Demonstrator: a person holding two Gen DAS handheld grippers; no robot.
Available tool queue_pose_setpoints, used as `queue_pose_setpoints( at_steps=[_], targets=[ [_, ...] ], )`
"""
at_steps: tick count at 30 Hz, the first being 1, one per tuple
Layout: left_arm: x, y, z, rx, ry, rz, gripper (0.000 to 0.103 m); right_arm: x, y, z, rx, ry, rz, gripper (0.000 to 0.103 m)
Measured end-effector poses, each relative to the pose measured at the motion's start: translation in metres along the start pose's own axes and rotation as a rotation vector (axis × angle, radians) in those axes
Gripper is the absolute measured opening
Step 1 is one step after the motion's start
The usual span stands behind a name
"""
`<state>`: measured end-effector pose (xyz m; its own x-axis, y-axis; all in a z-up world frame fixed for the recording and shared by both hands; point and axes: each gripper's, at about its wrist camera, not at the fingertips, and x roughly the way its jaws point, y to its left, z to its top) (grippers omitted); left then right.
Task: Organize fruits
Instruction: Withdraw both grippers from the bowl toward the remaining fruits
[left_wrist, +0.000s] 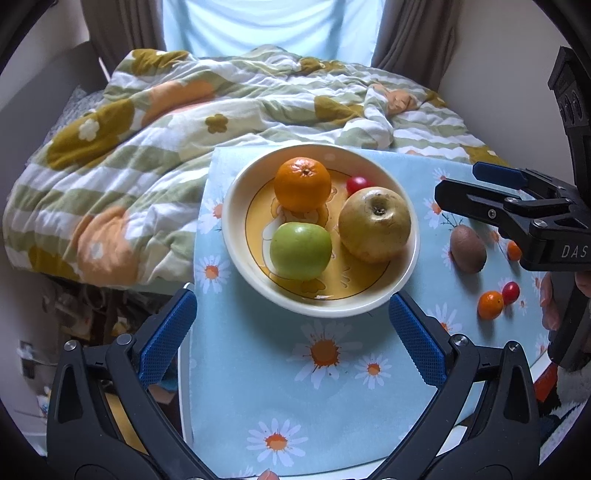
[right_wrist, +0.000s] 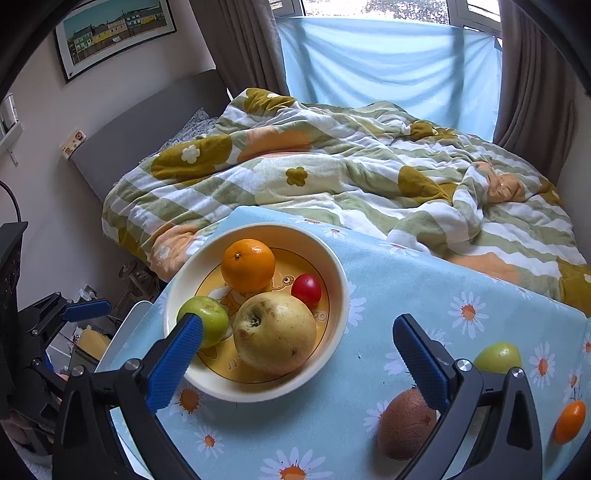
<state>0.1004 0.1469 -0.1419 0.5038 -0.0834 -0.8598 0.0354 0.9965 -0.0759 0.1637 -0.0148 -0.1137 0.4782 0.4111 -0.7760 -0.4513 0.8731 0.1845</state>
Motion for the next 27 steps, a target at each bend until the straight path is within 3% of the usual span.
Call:
queue_pose_setpoints(
  at_steps=[6,9,15,21,27],
  targets=[
    [-0.019,-0.003,0.005,0.032,-0.013,-0.008,0.103,-0.034,0.009,-0.005,0.015,-0.028,-0.045,0.103],
    [-0.029,-0.006,0.008,0.047,-0.034,-0.030,0.103,-0.053,0.005,-0.010,0.070,-0.040,-0.046,0.103],
    [-0.042,-0.018,0.015,0.081,-0.074,-0.074,0.103,-0.091,-0.006,-0.024,0.170,-0.080,-0.131,0.103],
    [-0.057,-0.048,0.018,0.133,-0.122,-0.082,0.103,-0.129,-0.033,-0.038,0.196,-0.113,-0.233,0.103],
    [-0.063,-0.092,0.017,0.145,-0.145,-0.083,0.103,-0.158,-0.070,-0.056,0.186,-0.124,-0.273,0.103]
  ],
)
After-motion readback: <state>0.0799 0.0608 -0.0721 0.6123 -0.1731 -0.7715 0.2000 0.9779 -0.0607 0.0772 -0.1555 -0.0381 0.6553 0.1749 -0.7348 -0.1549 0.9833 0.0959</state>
